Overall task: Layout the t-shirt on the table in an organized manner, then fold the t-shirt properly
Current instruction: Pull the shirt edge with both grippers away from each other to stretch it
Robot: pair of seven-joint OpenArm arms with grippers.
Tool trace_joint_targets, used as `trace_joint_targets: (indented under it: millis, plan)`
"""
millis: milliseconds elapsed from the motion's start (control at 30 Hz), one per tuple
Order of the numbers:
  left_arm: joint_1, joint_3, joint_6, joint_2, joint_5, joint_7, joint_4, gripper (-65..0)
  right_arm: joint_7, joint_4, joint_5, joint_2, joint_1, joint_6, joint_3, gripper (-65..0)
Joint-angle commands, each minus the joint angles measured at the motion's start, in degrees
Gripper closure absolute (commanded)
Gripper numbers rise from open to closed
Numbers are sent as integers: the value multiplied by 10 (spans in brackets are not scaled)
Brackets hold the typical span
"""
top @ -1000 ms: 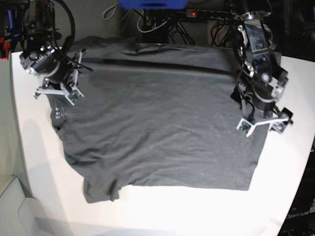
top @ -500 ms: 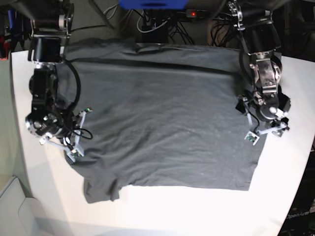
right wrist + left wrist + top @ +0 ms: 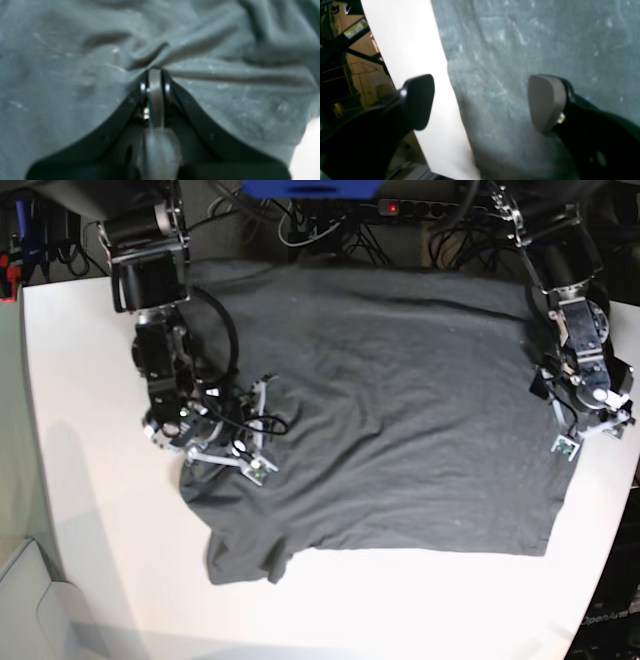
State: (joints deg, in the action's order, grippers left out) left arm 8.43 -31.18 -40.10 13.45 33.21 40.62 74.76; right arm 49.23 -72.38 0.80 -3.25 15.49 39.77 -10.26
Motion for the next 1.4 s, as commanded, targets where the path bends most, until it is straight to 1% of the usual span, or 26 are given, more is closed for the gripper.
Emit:
trace_joint_targets:
  millis: [0, 67, 133, 200, 267, 367, 500, 633, 667, 767, 900, 1000, 1067, 1100, 1167, 1233, 1300, 1367]
  plan:
    - [6, -2, 4, 8, 2, -2, 8, -569, 5, -5, -5, 7, 6, 2, -15, 0]
    - [2, -2, 4, 8, 2, -2, 11, -569, 7, -7, -5, 7, 6, 2, -31, 0]
    - [2, -2, 4, 8, 2, -1, 11, -569, 8, -31, -5, 7, 6, 2, -29, 0]
    - [1, -4, 4, 8, 2, 0, 14, -569, 10, -72, -5, 3, 6, 2, -14, 0]
    - [-6, -4, 4, 8, 2, 0, 15, -569, 18, -116, -4, -10, 0, 2, 11, 0]
    - [-6, -4, 4, 7, 2, 0, 15, -569, 25, -135, -4, -22, 23, 2, 34, 0]
    - [-6, -4, 4, 7, 2, 3, 16, -569, 21, -107, -4, -36, 56, 2, 48, 0]
    - [-6, -4, 4, 7, 4, 4, 16, -569, 10, 0, -4, -36, 112, 2, 50, 0]
    - [-6, -4, 4, 7, 4, 4, 16, -569, -2, 25, -4, -36, 121, 2, 50, 0]
    - [-6, -4, 4, 7, 3, 4, 16, -569, -63, 104, -4, -36, 143, 2, 49, 0]
    - [-6, -5, 4, 7, 3, 4, 16, -569, -120, 220, -3, -37, 182, 2, 49, 0]
    - [-1, -5, 4, 5, 4, 5, 21, -569, -172, 304, -3, -49, 210, 2, 49, 0]
    - [-2, -5, 4, 4, 4, 9, 43, -569, -205, 343, -3, -57, 223, 2, 46, 0]
    - [-1, -5, 4, 4, 2, 22, 57, -570, -225, 360, -3, -66, 225, 2, 46, 0]
    - [2, -5, 4, 4, 2, 41, 79, -570, -268, 388, -3, -75, 235, 2, 46, -2]
    - [23, -2, 4, 0, 2, 51, 92, -570, -318, 423, -3, -79, 248, 2, 45, -3]
    - [45, -4, 4, -11, 6, 54, 94, -570, -355, 454, -3, -88, 268, 2, 45, -3]
    - [53, -4, 4, -13, 6, 54, 96, -570, -381, 474, -3, -91, 284, -32, 45, -3]
